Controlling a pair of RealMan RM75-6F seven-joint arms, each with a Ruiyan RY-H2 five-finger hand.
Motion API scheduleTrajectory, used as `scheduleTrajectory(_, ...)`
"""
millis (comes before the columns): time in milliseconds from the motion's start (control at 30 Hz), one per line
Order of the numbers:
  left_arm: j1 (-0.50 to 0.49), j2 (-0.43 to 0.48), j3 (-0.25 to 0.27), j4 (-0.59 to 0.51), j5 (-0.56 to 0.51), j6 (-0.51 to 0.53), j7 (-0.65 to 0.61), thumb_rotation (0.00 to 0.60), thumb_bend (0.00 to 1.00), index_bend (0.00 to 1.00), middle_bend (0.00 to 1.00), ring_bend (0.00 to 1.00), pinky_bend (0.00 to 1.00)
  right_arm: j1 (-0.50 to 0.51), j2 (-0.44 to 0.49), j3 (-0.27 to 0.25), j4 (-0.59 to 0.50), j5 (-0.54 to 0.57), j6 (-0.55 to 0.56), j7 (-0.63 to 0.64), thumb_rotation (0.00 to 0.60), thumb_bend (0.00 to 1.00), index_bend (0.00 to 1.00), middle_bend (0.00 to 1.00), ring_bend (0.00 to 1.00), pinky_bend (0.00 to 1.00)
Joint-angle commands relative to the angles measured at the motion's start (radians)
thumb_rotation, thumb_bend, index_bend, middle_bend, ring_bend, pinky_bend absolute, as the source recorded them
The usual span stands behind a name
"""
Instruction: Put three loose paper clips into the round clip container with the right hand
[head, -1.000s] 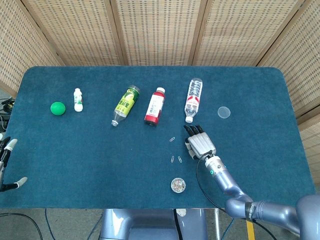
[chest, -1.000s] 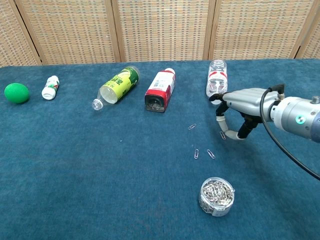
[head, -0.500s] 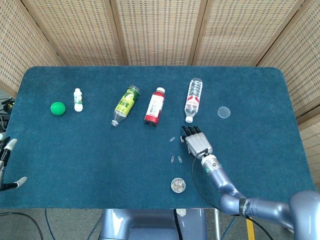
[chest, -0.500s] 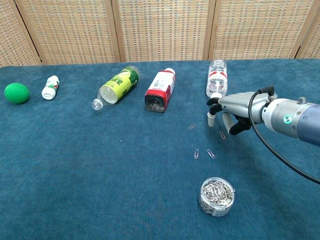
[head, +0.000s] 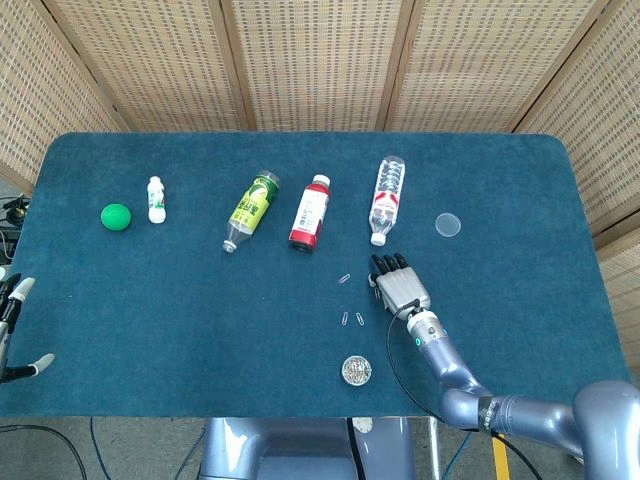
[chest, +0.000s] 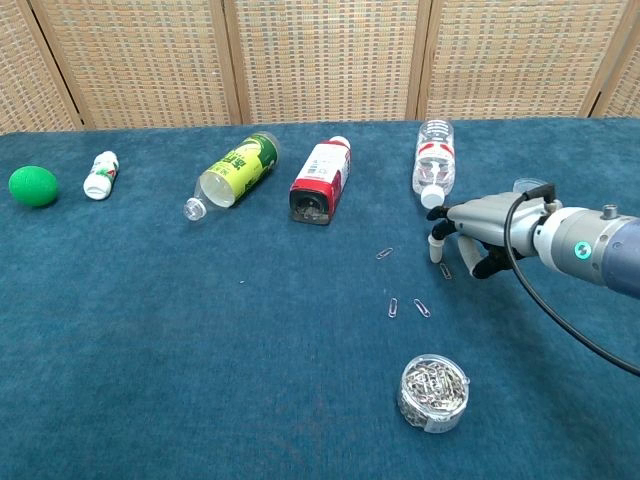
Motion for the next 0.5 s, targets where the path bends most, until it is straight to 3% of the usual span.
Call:
scheduleTrajectory(33, -0.001, 0.0, 0.0, 0.0, -0.001, -0.001, 0.001, 0.6, 0.0, 0.0, 0.0, 0.0, 0.0, -0.003, 0.009, -0.013, -0.001, 0.009, 0.004, -0.013, 0.6, 0.96, 0.3, 0.0, 0.0, 0.0)
scheduleTrajectory(500, 0.001, -0.001, 0.003, -0.003, 0.006, 0.003, 0.006, 0.6, 0.0, 0.0, 0.0, 0.0, 0.0, -0.031, 0.102, -0.08, -0.104, -0.04, 0.029, -0.035, 0.6, 0.96, 0.34, 0.0, 0.0, 0.0)
